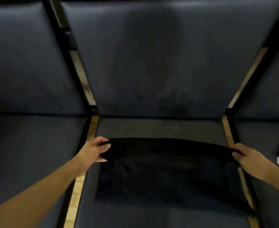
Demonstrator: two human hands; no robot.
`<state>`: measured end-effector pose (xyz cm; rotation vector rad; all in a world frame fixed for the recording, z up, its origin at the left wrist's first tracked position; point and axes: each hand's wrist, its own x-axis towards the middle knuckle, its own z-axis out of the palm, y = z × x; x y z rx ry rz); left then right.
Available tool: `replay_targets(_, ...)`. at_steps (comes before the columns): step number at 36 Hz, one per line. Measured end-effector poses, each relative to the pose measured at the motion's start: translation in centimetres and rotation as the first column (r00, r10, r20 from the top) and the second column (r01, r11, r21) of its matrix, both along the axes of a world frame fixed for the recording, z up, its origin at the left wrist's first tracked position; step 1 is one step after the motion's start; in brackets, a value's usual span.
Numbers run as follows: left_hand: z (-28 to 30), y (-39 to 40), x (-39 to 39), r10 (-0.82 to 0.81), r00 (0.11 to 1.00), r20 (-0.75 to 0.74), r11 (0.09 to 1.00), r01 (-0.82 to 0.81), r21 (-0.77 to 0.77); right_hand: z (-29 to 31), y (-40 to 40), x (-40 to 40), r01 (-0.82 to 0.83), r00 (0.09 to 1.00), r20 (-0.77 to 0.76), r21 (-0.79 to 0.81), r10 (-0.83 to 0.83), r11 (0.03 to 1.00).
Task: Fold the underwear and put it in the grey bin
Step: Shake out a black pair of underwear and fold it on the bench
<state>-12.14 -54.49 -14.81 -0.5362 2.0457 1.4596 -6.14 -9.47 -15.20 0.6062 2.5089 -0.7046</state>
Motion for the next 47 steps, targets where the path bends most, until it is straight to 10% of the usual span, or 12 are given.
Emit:
replay_targets(10, -3.4, 0.3, -3.3, -0.021, 0.998, -0.065, 0.990, 0.012, -0.138, -1.5, -0.8, -2.7, 0.014, 0.999, 0.042, 0.146, -0.021, 0.989)
replay_targets(18, -3.3, -0.5, -2.7, -0.044, 0.996, -0.074, 0.994, 0.036, -0.099, -0.4, -2.0, -1.9, 0.014, 0.945, -0.321, 0.256, 0.071, 0.967)
replay_targets(25, -4.2, -1.2, -2.2, 0.128, 0.991, -0.045, 0.991, -0.130, -0.040, -0.7, -3.4, -3.2, 0.290, 0.951, -0.077, -0.107, -0.299, 0.951)
replay_targets(40, -4.9, -0.1, -4.0, -0.037, 0.957, -0.288, 0.874, -0.109, -0.473, -2.6, -2.2, -5.2, 0.257, 0.966, -0.041, 0.084, -0.254, 0.963)
replay_targets(47, -4.3, 2.7, -3.0, -0.386, 0.769, -0.509, 0.591, -0.217, -0.777, -1.7, -6.1, -5.8, -0.189, 0.933, -0.193, 0.453, 0.303, 0.871)
